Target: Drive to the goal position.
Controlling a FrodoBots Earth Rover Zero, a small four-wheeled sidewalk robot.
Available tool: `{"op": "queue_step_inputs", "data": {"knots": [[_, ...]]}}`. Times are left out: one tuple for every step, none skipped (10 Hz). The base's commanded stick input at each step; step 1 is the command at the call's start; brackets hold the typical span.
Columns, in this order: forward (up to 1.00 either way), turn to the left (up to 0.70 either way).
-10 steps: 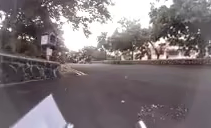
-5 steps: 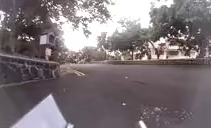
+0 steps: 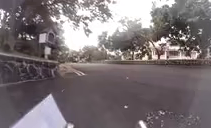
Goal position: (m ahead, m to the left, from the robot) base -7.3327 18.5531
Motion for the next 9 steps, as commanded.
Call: {"op": "queue_step_inputs", "data": {"knots": [[0.20,0.00],[0.20,0.00],[0.20,0.00],[0.20,0.00],[0.20,0.00],[0.20,0.00],[0.20,0.00],[0.20,0.00],[0.20,0.00]]}}
